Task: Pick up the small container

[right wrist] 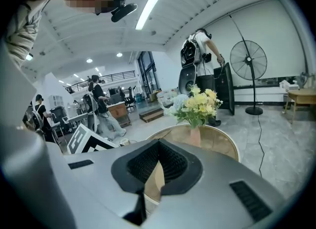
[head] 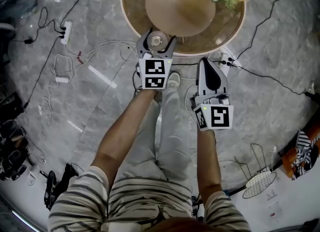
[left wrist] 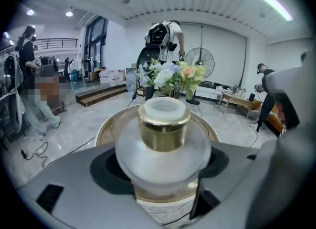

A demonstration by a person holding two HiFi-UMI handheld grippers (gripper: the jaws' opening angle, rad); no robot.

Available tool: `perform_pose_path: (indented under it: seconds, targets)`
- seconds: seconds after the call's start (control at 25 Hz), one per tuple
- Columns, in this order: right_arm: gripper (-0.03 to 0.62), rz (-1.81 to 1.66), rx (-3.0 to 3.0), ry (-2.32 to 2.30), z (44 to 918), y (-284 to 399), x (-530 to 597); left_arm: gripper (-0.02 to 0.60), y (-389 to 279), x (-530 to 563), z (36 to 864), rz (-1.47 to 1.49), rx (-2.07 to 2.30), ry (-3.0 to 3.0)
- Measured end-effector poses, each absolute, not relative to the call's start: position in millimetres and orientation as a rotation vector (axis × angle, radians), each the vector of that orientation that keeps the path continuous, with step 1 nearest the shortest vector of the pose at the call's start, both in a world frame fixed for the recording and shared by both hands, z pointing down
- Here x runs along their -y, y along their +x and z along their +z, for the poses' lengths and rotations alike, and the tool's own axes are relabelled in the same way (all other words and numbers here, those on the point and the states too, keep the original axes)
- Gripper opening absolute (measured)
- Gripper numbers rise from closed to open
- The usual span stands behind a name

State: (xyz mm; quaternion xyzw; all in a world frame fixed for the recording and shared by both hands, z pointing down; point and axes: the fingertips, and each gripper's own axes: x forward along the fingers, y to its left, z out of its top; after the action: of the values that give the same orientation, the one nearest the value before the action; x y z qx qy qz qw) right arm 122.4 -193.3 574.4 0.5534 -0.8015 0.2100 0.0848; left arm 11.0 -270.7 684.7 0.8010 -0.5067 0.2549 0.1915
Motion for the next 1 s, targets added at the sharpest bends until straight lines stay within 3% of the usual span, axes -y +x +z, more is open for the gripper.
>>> perform_pose_path:
  seconds: [1.0]
  targets:
    - [0.008,0.452,2.43,1.732,392,72,113,0.331,-36,165,446,0.57,1.404,2.369]
